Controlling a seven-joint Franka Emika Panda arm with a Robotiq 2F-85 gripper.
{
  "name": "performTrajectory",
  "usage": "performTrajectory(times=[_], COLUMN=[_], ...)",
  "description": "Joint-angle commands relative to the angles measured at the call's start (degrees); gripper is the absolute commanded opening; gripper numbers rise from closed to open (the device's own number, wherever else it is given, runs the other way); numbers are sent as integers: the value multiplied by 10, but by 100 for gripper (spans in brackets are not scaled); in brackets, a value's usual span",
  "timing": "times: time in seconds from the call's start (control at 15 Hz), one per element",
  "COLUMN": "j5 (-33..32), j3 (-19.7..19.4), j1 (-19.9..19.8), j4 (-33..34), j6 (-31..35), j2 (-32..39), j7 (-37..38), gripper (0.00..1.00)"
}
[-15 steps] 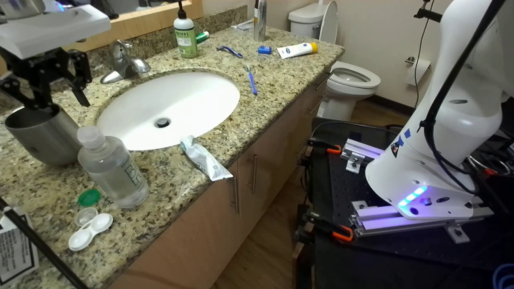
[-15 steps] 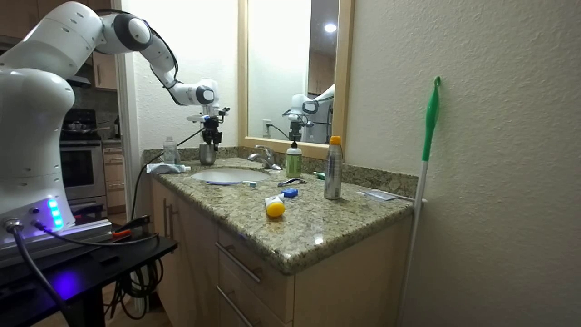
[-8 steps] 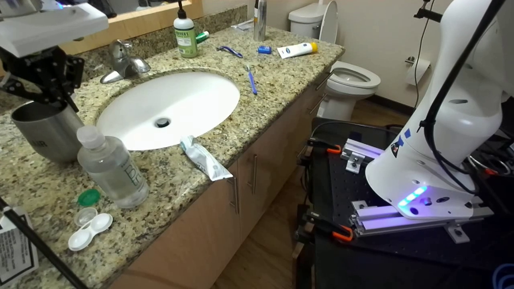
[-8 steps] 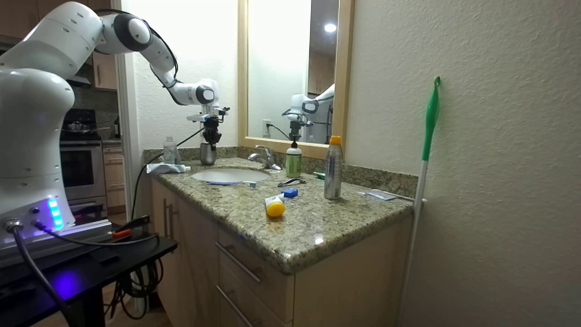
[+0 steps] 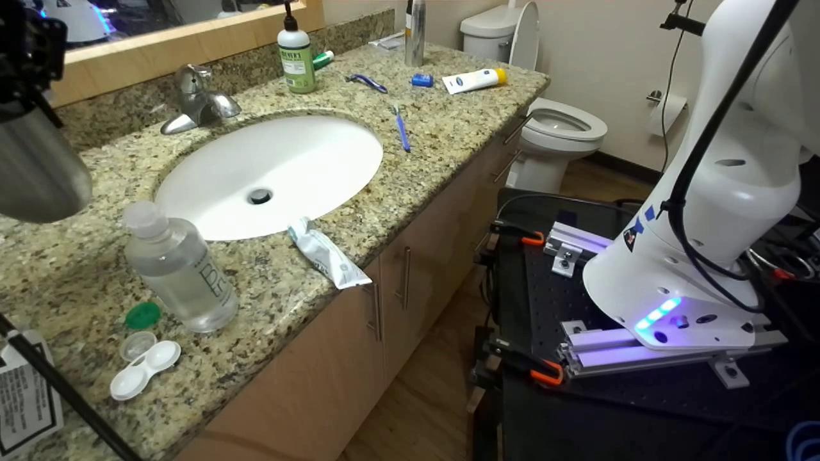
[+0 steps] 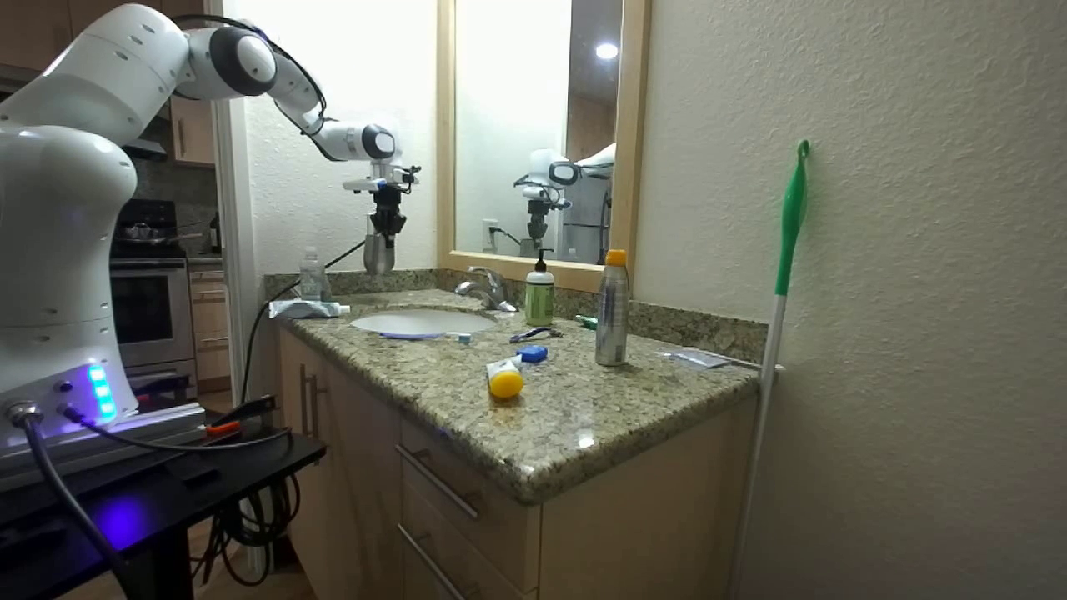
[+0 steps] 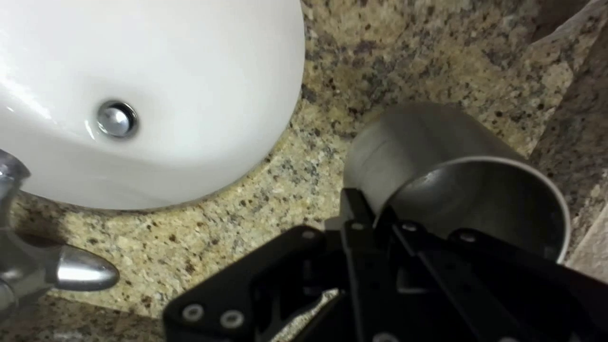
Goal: Put the silver cup on the left side of the faucet
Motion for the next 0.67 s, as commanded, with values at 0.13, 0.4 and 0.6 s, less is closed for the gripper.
performTrajectory(times=[0.13,0.4,0.6], j5=[-23,-27,-27], j3=[-32,-35,-35], j1=[-9,-7,-6], j4=[174,152,149], j6=[-219,-187,-187], j2=[70,54,54], j7=[29,21,21], gripper=[2,7,2])
